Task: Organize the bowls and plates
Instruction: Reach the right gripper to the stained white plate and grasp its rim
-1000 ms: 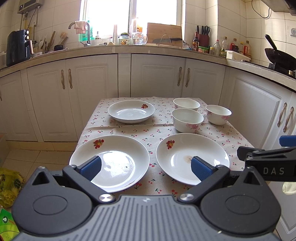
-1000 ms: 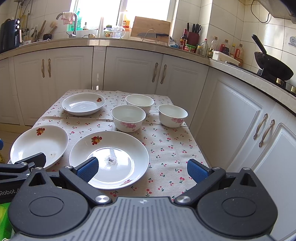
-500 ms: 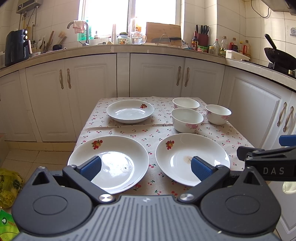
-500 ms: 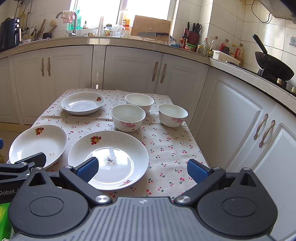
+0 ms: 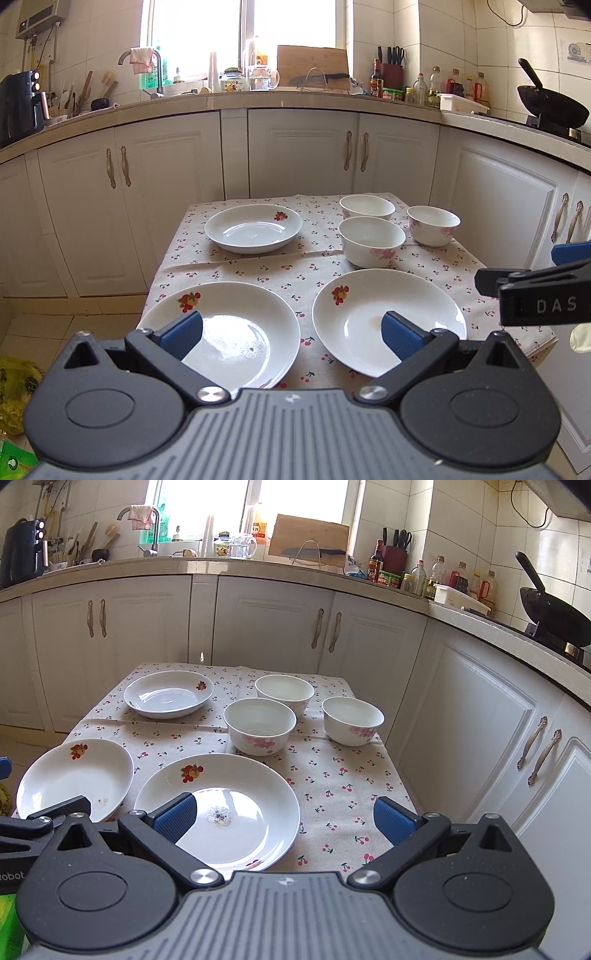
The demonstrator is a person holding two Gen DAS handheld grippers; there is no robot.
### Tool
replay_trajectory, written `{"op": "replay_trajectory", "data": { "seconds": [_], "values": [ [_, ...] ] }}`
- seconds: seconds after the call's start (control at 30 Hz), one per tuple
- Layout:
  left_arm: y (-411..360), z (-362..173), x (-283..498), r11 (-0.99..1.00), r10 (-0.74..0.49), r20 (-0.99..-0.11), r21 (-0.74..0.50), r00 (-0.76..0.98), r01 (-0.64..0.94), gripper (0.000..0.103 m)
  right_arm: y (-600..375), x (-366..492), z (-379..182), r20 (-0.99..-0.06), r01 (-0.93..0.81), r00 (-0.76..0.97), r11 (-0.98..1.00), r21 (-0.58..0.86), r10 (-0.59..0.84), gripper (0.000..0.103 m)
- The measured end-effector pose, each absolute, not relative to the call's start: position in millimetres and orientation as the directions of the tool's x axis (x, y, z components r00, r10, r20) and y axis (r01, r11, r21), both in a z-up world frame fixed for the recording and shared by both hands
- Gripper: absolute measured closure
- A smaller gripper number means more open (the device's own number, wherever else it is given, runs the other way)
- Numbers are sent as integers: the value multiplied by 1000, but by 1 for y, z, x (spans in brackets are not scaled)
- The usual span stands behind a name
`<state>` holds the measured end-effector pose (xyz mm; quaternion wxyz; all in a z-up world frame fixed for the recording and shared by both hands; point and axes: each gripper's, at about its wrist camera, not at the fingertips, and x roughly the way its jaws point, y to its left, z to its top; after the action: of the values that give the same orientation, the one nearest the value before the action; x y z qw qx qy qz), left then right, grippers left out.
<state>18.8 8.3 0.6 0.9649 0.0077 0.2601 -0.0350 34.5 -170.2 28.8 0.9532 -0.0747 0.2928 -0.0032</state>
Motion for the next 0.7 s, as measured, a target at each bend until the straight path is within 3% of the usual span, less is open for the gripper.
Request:
{"op": "replay_trajectory", "data": {
  "seconds": [0.7],
  "values": [
    [15, -24, 48, 983, -148, -498, 22, 855, 184, 1, -206, 77, 16, -567, -126, 822, 987, -100, 48, 0]
  ]
}}
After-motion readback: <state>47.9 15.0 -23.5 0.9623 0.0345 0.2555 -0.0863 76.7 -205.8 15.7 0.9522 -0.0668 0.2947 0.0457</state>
